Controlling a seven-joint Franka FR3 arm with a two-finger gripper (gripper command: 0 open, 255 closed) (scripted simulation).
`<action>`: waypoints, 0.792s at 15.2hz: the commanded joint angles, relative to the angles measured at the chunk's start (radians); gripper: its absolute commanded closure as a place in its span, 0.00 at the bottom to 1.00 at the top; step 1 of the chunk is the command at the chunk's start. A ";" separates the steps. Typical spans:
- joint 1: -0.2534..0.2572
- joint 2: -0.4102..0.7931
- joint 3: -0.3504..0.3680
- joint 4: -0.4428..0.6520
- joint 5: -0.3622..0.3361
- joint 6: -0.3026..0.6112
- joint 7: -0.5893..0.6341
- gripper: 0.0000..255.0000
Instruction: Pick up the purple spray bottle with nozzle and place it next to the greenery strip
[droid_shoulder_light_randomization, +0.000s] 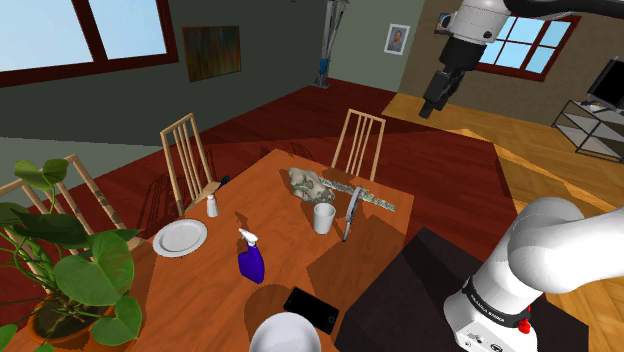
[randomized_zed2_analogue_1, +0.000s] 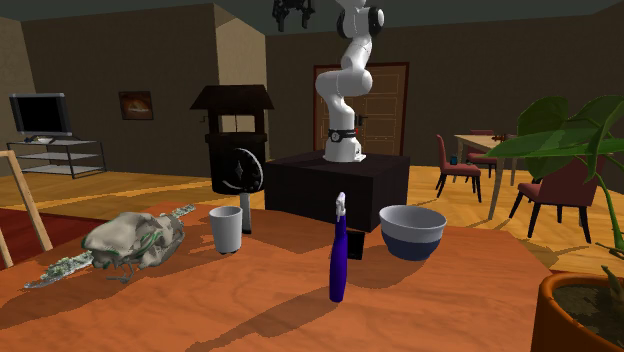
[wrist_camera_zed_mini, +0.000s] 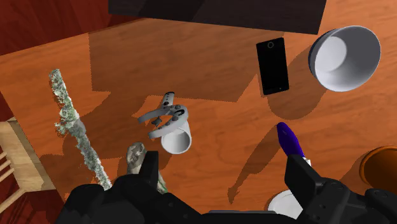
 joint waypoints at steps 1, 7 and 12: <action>0.000 0.000 0.000 0.000 0.000 0.000 0.000 0.00; 0.028 0.075 0.056 -0.106 0.045 0.175 0.062 0.00; 0.054 0.174 0.104 -0.160 0.078 0.325 0.111 0.00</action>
